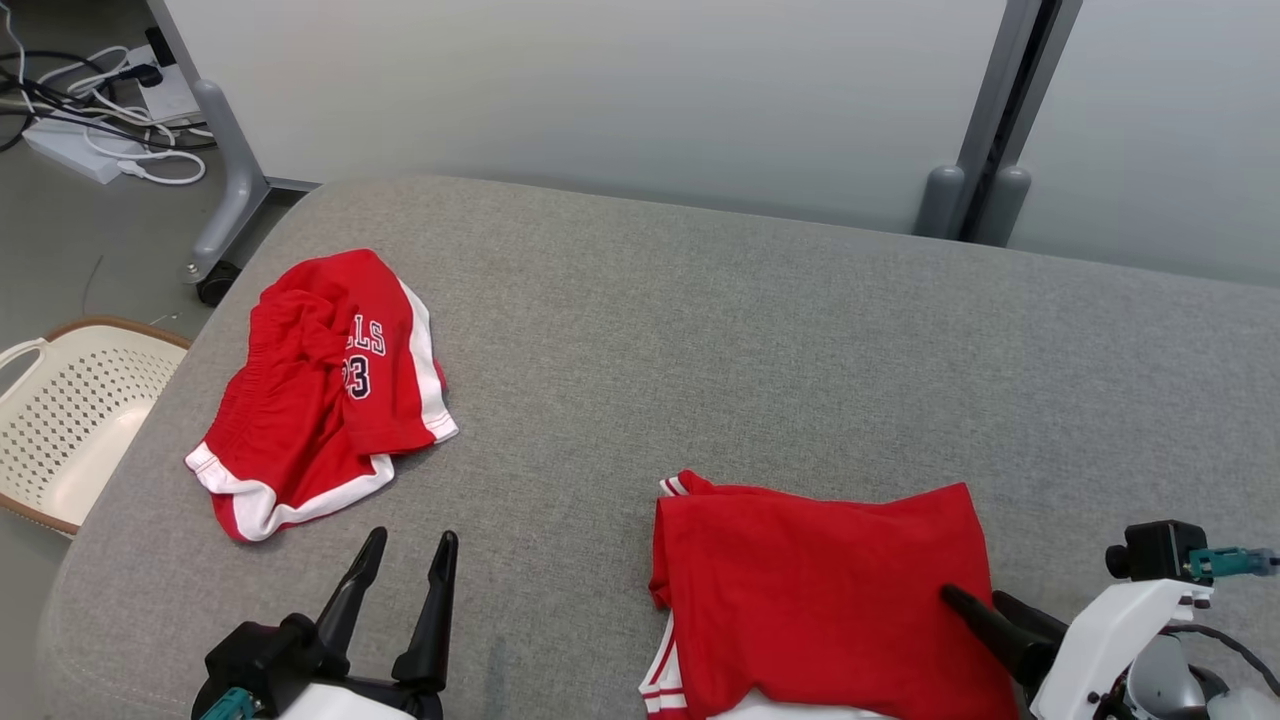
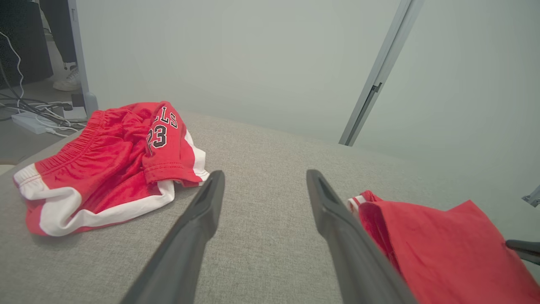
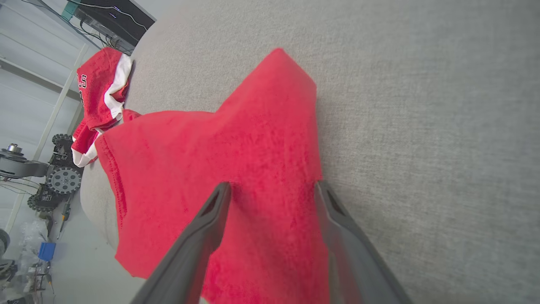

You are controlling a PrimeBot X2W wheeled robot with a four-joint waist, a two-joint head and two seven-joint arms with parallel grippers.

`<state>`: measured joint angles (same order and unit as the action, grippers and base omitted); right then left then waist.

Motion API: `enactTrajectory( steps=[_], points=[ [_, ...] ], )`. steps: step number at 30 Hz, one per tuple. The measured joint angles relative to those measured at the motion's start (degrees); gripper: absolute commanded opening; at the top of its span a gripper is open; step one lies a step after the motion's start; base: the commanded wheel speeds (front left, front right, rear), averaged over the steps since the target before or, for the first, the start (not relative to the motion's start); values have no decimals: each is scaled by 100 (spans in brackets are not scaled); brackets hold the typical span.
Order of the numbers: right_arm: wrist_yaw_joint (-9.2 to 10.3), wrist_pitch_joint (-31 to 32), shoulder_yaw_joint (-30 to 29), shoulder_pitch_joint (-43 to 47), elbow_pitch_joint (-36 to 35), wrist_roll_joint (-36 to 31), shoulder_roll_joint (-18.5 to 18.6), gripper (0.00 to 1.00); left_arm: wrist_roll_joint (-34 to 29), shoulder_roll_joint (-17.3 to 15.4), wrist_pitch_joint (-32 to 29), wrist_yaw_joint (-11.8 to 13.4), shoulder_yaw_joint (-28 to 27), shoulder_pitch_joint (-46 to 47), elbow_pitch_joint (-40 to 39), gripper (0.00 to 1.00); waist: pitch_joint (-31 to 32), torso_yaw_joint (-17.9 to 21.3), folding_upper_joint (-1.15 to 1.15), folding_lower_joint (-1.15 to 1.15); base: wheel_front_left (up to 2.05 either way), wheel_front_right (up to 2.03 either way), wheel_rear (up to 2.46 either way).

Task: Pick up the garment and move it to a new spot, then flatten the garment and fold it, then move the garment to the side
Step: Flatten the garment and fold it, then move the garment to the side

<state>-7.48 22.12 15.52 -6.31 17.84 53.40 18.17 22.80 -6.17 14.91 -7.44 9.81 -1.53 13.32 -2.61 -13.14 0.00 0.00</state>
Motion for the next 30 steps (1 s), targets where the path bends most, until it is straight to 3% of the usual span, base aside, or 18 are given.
enactTrajectory(
  steps=[18,27,28,29,30],
  points=[
    [-2,1437,-946,-265,605,2,-509,100,66,-12,0,0,67,182,52,100,-145,-154,0,0,0,0,0],
    [-3,1770,-1150,-355,753,-70,-678,100,89,-12,0,0,71,186,57,100,-148,-233,0,0,0,0,0],
    [-2,1779,-1157,-359,747,-85,-691,80,90,-11,0,0,73,186,57,100,-148,-238,0,0,0,0,0],
    [-2,1781,-1159,-359,730,-93,-704,40,90,-12,0,0,70,186,57,100,-147,-239,0,0,0,0,0],
    [-2,1780,-1161,-358,702,-94,-715,24,90,-12,0,0,67,186,57,100,-148,-239,0,0,0,0,0]
  ],
)
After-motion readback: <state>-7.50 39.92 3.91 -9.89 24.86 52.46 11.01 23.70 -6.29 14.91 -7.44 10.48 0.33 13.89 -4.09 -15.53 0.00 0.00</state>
